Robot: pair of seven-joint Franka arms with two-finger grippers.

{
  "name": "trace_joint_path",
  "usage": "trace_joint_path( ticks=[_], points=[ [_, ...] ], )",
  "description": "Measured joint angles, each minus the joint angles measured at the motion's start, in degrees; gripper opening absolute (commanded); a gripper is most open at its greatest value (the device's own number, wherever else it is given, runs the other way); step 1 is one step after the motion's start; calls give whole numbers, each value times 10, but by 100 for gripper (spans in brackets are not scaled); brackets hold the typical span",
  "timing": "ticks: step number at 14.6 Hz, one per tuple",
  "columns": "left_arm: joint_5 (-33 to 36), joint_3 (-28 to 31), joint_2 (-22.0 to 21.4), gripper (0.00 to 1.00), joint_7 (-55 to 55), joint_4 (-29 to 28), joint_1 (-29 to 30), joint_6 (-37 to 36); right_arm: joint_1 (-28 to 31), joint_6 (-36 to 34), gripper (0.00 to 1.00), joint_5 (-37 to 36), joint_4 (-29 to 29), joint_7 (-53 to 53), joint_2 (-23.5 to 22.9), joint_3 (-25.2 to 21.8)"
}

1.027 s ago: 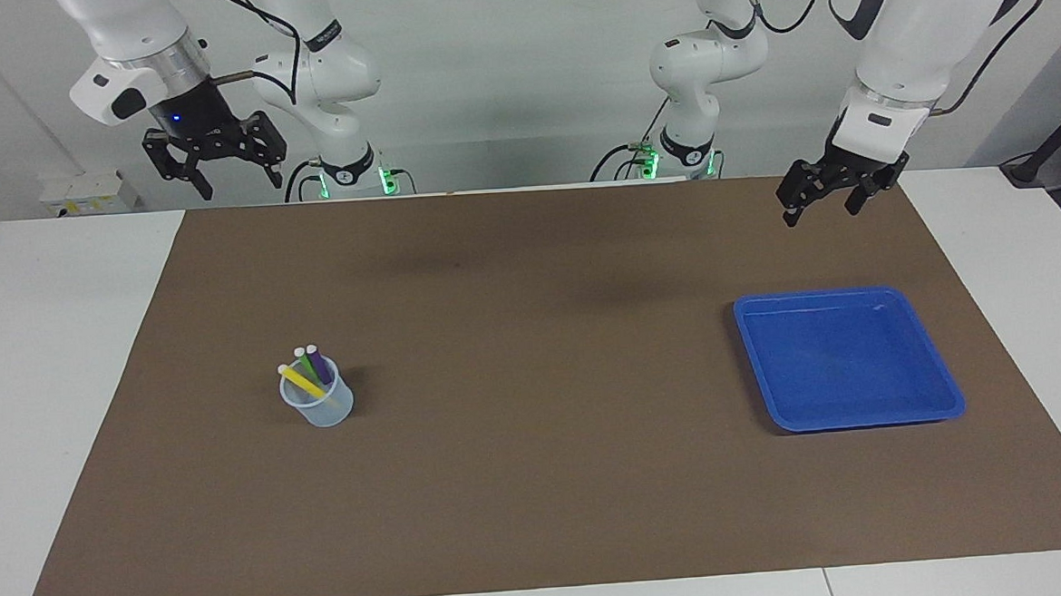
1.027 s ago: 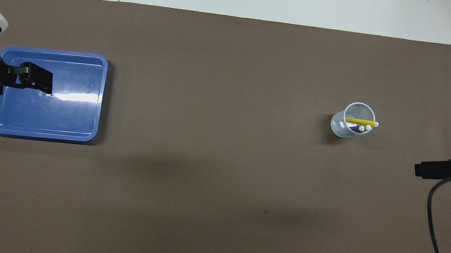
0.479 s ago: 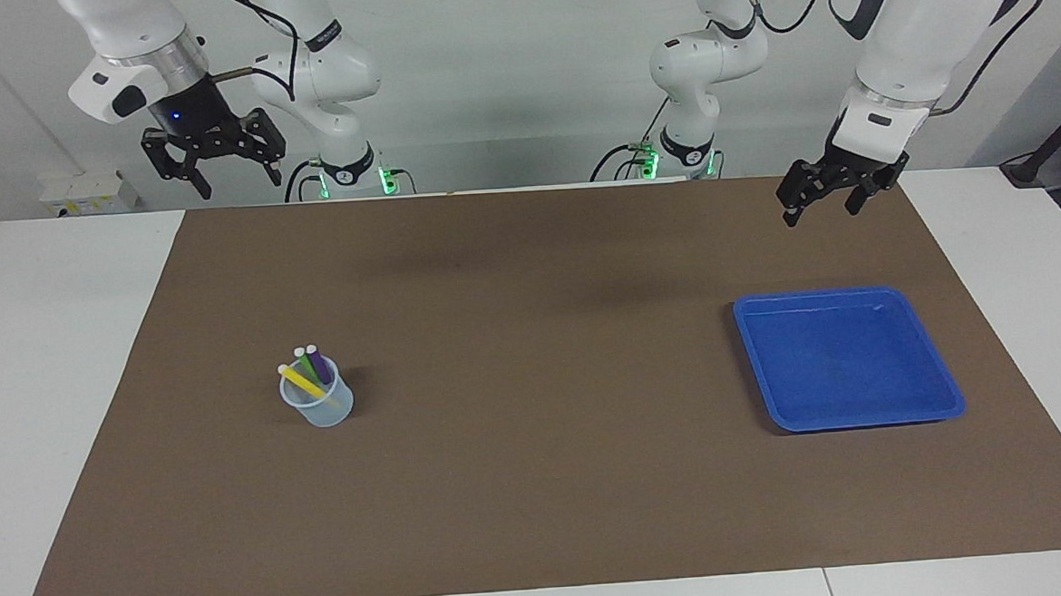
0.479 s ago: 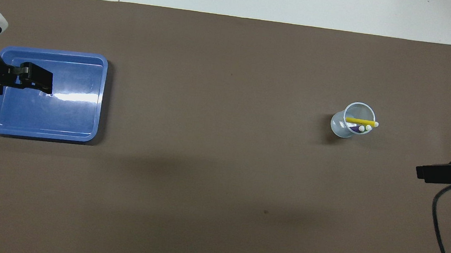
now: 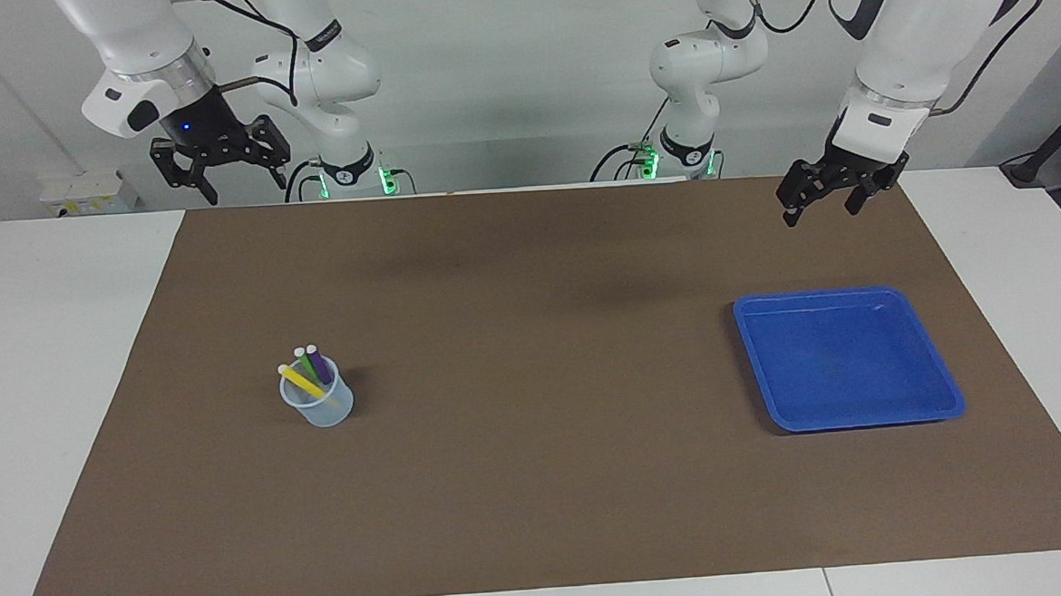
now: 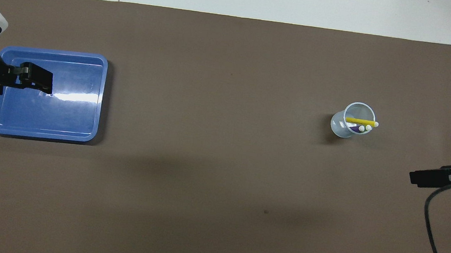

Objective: Right arm passes pens to left for tray arrangement

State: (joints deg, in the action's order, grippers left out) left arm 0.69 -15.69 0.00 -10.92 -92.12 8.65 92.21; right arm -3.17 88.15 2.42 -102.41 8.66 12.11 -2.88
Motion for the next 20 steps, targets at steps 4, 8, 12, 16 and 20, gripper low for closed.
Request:
trace_joint_path(
  ticks=[4,8,12,16,20],
  points=[
    [0,0,0,100,0,0,0,0,-1,47,100,0,-15,-1,1,0],
    [0,0,0,100,0,0,0,0,-3,76,99,0,-25,-8,0,1],
    [0,0,0,100,0,0,0,0,-2,116,99,0,-41,-23,-10,1],
    [0,0,0,100,0,0,0,0,-3,156,96,1,-57,-81,-21,1],
    [0,0,0,100,0,0,0,0,-4,194,96,28,-62,-175,-44,1]
  ],
)
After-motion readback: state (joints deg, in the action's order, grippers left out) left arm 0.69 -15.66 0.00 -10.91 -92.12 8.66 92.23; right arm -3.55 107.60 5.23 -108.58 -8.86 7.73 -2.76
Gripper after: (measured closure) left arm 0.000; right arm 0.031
